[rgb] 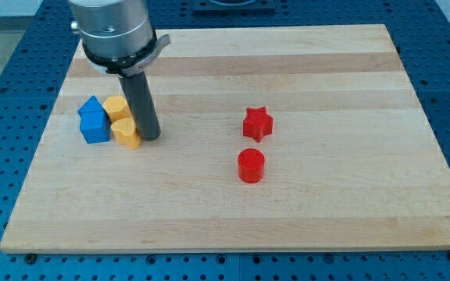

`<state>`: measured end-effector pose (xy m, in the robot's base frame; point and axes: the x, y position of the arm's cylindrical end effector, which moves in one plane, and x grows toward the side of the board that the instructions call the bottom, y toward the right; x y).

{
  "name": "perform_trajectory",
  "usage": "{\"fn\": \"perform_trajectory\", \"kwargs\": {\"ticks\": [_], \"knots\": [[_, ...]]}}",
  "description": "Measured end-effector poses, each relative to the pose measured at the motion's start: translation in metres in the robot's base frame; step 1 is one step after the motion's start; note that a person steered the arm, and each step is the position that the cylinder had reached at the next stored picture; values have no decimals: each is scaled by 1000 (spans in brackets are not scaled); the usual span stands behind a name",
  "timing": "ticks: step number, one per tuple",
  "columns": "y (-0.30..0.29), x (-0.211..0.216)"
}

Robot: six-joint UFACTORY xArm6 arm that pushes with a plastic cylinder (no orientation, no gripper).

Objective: Move the red blocks into the green blocks

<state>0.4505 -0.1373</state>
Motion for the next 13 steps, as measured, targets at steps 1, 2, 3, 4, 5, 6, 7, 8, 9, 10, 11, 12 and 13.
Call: {"fn": "perform_trajectory", "kwargs": {"ticks": [1,2,3,4,5,6,7,8,9,10,11,12,13], "knots": [[-11,0],[9,3],[65,54],[65,142],[94,166],[182,147],[187,145],[191,144],[183,139],[169,109],[151,58],[126,15],[92,-20]]}}
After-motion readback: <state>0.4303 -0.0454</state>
